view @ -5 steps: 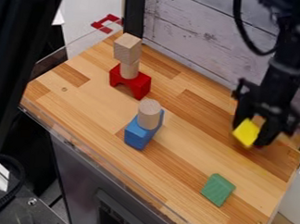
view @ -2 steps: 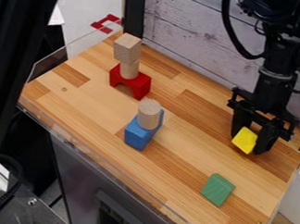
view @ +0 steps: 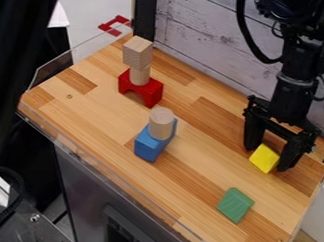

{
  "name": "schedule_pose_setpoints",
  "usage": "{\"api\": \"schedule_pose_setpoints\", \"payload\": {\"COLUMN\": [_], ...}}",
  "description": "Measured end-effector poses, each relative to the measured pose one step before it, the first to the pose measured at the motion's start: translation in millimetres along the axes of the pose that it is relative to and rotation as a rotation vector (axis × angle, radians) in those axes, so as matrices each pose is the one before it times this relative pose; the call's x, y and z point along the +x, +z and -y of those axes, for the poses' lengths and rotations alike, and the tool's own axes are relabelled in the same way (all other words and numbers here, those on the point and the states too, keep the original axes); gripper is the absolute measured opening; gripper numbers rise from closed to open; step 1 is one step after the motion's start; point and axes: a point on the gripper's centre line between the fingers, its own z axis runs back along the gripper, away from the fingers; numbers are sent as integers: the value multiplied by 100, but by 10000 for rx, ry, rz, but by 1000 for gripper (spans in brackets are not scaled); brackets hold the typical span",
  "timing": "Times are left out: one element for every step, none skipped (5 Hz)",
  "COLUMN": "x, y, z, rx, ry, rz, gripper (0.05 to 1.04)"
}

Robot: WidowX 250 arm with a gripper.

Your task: Put the yellow triangle block to the right side of the table

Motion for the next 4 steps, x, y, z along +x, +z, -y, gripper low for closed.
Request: {"api": "schedule_pose_setpoints", "payload": {"x": [-312,-2111,-2221,-1189], "y": [12,2025,5067,1163], "z": [-146,-761,-1320,-3669], "rx": [99,648,506,-147], "ry": [73,457,625,838], "rz": [-40,318,1263,244], "gripper": [993,995,995,995]}}
